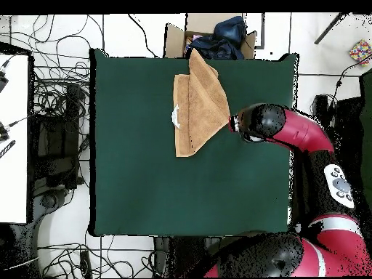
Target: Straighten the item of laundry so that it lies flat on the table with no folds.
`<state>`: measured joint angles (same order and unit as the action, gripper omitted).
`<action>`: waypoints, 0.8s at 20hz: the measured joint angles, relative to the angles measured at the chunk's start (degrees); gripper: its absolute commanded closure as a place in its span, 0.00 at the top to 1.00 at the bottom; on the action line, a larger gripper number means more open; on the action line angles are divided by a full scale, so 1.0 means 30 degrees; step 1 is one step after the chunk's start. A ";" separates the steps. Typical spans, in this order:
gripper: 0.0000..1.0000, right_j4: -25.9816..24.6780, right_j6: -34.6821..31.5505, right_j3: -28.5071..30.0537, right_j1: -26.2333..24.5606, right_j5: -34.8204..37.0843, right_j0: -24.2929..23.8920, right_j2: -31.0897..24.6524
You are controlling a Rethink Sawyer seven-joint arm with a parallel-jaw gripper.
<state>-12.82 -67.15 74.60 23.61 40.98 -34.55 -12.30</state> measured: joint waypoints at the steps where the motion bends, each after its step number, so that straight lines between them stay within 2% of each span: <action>1: 1.00 0.0000 0.0000 0.0000 0.0010 0.0004 0.0008 0.0044; 16: 1.00 -0.0023 0.0000 -0.0390 0.0189 0.0004 0.0035 0.0465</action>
<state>-12.89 -67.15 73.43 24.18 40.99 -34.44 -10.90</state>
